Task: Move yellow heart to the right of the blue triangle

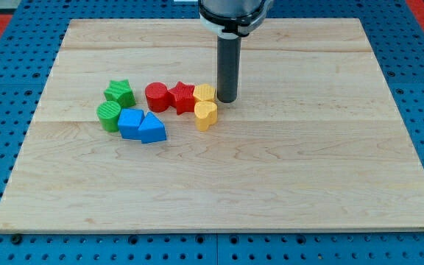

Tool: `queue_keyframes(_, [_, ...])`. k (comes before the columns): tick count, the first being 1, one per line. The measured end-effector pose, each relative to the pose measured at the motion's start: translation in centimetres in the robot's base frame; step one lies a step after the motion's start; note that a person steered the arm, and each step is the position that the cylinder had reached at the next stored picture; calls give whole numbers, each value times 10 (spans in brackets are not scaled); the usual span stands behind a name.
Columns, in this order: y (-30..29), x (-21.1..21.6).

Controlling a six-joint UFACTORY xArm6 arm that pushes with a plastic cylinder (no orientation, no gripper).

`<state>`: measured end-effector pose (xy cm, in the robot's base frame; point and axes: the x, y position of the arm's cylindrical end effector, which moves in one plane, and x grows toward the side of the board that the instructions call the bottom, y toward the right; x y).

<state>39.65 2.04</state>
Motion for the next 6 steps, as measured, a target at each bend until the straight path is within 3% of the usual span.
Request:
queue_keyframes(1, [32, -7])
queue_keyframes(2, [27, -22])
queue_keyframes(3, [-17, -22])
queue_keyframes(5, [-36, 0])
queue_keyframes(6, [18, 11])
